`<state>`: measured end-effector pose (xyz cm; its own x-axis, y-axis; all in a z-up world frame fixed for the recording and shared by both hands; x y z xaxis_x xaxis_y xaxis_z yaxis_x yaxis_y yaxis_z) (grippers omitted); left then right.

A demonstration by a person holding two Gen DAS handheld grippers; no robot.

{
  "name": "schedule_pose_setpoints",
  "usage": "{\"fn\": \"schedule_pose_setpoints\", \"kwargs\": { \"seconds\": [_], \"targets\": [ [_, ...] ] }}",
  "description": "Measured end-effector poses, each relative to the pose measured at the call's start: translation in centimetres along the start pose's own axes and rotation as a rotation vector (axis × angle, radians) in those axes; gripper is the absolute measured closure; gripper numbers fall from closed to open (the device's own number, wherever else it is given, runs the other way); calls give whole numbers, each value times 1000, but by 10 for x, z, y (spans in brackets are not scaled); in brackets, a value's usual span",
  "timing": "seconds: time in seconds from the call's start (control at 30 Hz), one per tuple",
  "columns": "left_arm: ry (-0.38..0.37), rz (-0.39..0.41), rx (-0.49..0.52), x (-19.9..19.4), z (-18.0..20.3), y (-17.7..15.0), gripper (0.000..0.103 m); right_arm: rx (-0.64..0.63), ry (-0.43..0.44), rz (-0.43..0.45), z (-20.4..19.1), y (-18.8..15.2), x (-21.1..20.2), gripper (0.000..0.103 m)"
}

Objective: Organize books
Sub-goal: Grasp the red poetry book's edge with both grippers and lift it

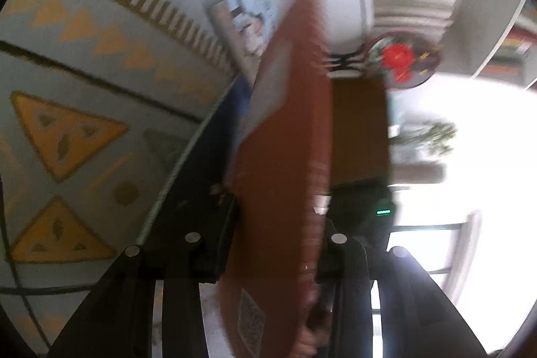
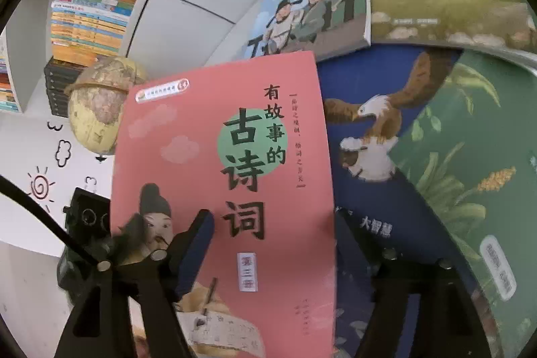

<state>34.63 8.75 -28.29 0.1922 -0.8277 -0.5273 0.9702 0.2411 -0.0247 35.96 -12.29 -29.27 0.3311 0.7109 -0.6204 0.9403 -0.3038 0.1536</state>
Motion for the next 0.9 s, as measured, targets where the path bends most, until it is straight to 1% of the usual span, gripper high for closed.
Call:
{"fn": "schedule_pose_setpoints", "kwargs": {
  "seconds": [0.03,0.1,0.17,0.2,0.23,0.27,0.33,0.4,0.47,0.57,0.63,0.7,0.77,0.83,0.87,0.9],
  "targets": [
    [28,-2,2,1,-3,-2,71,-10,-8,11,-3,1,0,22],
    [56,-25,-11,3,-14,-5,71,-5,-1,11,-3,3,-1,21],
    [34,-25,-43,0,-22,-6,71,28,54,2,2,2,-5,21],
    [9,-24,-63,-2,-24,-6,71,41,70,-4,3,2,-4,22],
    [-33,-31,-101,-3,-26,-6,71,64,91,-22,7,-1,-3,22],
    [-59,-40,-131,-3,-26,-5,71,69,96,-34,9,-3,-4,22],
    [-163,-71,-220,-2,-24,-3,71,52,87,-46,8,-9,-8,22],
    [-278,-97,-288,-5,-22,-1,71,30,64,-73,8,-17,-15,22],
    [-314,-111,-322,-4,-20,1,71,29,62,-86,10,-26,-24,21],
    [-365,-135,-383,-1,-24,1,71,65,105,-82,17,-35,-37,18],
    [-388,-149,-413,2,-27,0,71,134,181,-84,26,-37,-38,18],
    [-386,-153,-422,4,-25,-1,71,225,262,-73,35,-34,-30,18],
    [-355,-157,-414,6,-25,-3,71,268,310,-62,37,-30,-21,18],
    [-293,-158,-389,4,-28,-6,71,247,309,-37,30,-23,-17,39],
    [-232,-153,-365,3,-30,-8,71,229,311,-40,26,-22,-15,51],
    [-192,-153,-346,2,-31,-10,71,208,294,-47,23,-21,-13,57]
  ]
}}
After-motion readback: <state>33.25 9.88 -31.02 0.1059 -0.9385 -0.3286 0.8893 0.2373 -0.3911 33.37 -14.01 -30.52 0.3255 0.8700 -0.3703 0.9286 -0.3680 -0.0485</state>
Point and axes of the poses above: each gripper's, at about its wrist camera, not at the fingertips, and x roughly the way its jaws point, z to its right, y to its top, the point moved 4 cm from there along x, roughly the way its jaws point, and after that the axes turned 5 degrees about y, right-handed, at the moved point
